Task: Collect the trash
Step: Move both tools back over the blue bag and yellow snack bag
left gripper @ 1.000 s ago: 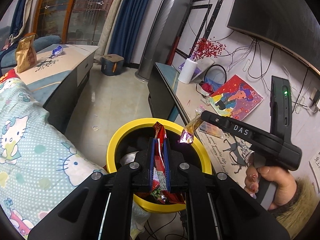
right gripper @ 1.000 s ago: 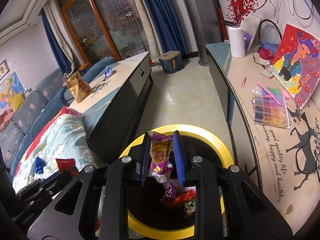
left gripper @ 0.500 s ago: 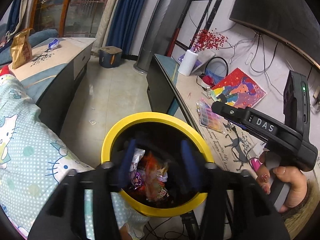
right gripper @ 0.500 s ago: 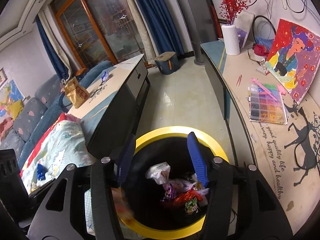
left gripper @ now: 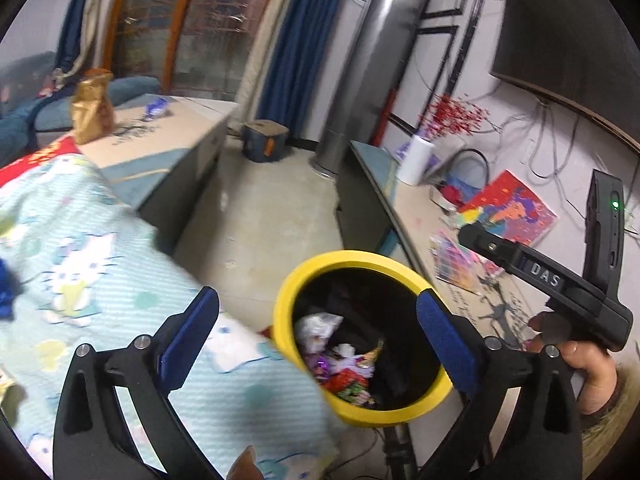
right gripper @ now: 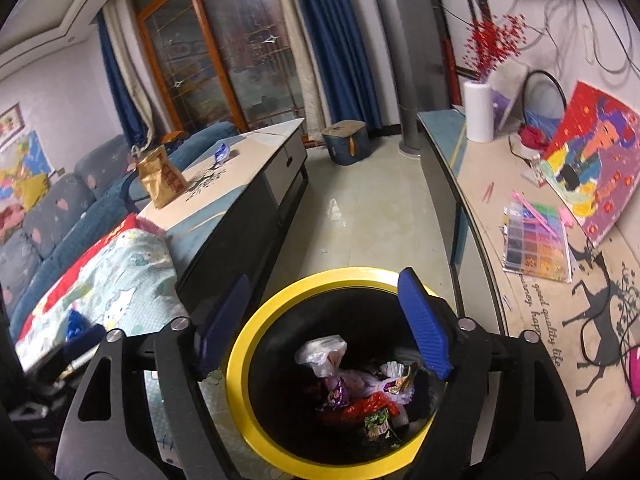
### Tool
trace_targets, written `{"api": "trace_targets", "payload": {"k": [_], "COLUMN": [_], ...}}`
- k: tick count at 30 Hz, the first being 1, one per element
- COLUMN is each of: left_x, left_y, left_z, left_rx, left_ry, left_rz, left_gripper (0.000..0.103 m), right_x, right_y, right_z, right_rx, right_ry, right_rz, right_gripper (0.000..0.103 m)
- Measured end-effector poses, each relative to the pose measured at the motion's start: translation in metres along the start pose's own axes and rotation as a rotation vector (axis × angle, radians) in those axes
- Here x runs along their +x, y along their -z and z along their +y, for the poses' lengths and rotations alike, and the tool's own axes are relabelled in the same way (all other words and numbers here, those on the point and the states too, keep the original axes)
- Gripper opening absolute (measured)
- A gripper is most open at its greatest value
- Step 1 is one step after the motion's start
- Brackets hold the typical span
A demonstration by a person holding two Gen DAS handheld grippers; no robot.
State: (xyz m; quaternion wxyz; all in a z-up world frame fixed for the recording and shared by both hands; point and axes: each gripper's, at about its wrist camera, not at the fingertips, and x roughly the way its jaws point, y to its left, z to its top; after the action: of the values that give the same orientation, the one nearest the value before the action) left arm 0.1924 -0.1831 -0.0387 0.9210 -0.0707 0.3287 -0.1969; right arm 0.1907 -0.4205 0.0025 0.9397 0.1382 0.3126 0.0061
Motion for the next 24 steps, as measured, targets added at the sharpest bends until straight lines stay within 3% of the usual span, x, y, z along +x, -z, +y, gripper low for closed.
{"api": "trace_targets", "payload": {"k": [6, 24], "left_x": [-0.025, -0.09], "left_y": [0.0, 0.012], "left_z": [0.023, 0.086], "left_rx": [-0.025, -0.124], "left_ry": [-0.09, -0.26], "left_rz": [-0.035, -0.124], "left_gripper": [0.096, 0.096], "right_x": [-0.001, -0.008], "right_y": [0.004, 0.023], "right_z": [0.022, 0.099], "right_rx": [-0.048, -0.181], "right_ry": [-0.038, -0.196], "right_rz": [0.008, 0.052], "right_gripper": [0.073, 0.076]}}
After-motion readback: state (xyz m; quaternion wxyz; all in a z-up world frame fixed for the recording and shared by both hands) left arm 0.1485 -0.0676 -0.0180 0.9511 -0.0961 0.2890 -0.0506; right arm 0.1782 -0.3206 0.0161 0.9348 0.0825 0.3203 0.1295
